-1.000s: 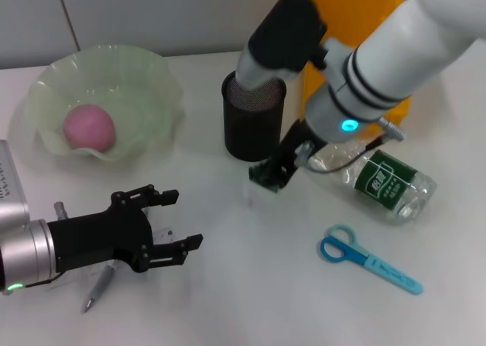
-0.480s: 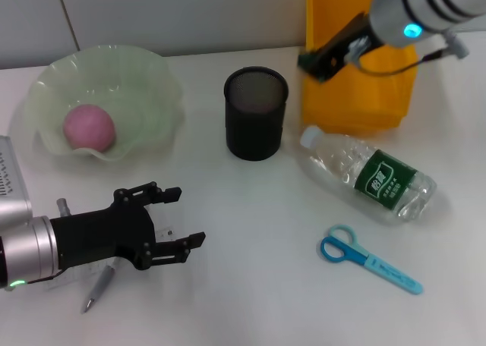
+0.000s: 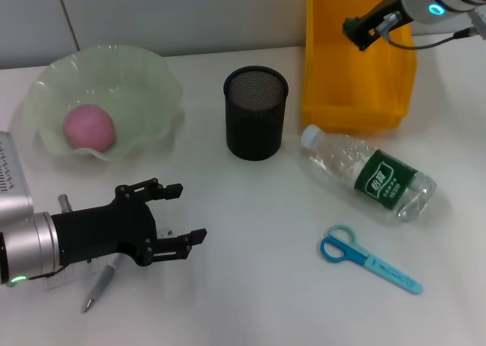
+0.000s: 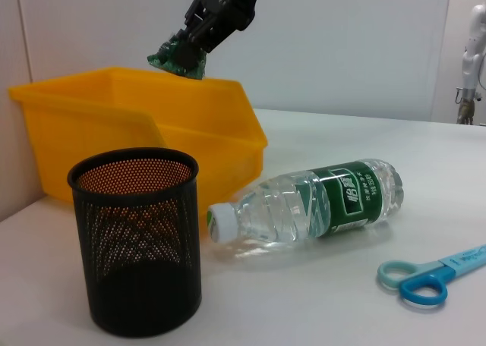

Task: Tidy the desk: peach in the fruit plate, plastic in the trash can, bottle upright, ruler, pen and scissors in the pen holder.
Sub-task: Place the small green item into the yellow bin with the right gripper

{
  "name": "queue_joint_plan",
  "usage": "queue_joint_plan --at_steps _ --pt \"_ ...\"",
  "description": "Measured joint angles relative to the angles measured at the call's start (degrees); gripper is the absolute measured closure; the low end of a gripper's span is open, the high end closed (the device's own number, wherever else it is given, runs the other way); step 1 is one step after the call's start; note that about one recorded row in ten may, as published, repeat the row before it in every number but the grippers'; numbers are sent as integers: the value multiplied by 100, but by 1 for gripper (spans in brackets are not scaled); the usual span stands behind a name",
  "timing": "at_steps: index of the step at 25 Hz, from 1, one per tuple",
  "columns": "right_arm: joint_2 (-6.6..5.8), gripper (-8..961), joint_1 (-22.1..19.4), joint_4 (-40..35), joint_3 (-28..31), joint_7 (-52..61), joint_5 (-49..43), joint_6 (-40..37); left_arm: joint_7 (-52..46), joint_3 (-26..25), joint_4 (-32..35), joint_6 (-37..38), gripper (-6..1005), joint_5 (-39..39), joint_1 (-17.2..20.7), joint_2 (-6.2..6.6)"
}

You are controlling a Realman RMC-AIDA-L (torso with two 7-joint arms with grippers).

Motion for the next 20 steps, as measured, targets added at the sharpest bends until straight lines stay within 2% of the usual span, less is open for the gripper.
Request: queue_joint_plan --at_steps 13,20 --pt "-5 627 -17 443 246 -23 -18 455 -2 0 -10 -10 172 0 -71 3" --pt "-4 327 -22 400 213 -54 -21 416 -8 0 -9 -10 172 0 -71 13"
